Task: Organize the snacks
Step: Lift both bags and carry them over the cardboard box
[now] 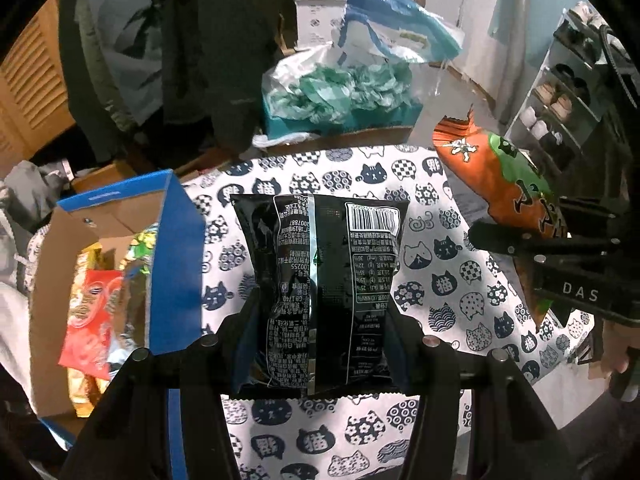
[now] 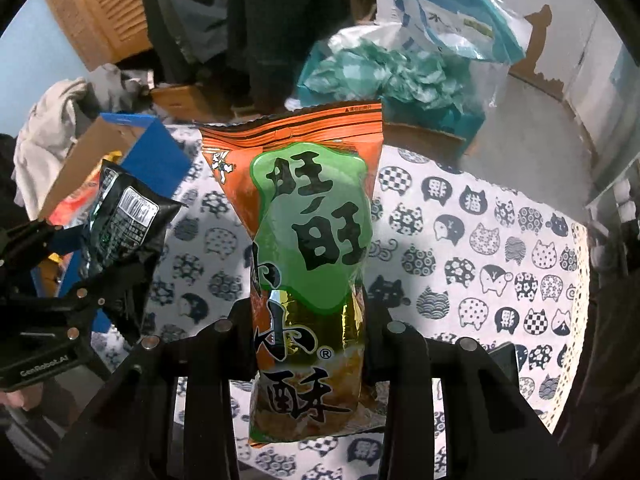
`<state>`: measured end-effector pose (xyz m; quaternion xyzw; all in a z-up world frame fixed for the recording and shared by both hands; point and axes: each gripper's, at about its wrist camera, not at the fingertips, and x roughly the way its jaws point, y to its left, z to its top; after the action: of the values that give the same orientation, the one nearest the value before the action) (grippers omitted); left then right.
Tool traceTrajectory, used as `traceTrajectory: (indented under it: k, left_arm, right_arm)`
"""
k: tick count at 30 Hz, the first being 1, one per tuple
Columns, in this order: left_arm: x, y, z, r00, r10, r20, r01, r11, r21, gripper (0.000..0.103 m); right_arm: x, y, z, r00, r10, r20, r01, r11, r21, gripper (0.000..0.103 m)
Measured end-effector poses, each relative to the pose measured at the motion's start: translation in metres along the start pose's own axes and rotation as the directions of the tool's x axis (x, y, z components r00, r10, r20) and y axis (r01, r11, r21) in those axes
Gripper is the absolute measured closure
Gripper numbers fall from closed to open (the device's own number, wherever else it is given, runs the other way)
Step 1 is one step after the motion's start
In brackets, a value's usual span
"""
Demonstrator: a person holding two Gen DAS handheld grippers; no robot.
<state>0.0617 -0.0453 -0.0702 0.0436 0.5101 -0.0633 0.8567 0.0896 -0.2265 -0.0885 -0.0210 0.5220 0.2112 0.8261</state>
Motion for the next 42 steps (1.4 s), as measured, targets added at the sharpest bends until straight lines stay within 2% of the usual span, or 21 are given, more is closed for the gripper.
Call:
traceTrajectory:
  k: [12, 29, 42]
  left_arm:
    - [-0.035, 0.028, -0.006, 0.998, 0.028, 0.054, -0.028, 1.000, -0.002, 0.048]
    - [-0.053, 0.081, -0.017, 0.997, 0.019, 0.076, -0.011, 0.995, -0.098, 0.048]
    - [-0.065, 0.137, -0.033, 0.994, 0.054, 0.094, -0.035, 0.980, -0.197, 0.047]
  right_arm:
    - [-0.019, 0.027, 0.012, 0.999, 0.018, 0.043, -0.016, 0.999, -0.036, 0.069]
    - [-0.018, 0.089, 0.045, 0.995, 0.080, 0.059, -0.072, 0.989, -0.126, 0.069]
    - [-0.002, 0.149, 0.067, 0.992, 0.125, 0.034, -0.115, 0.972, -0.205, 0.069]
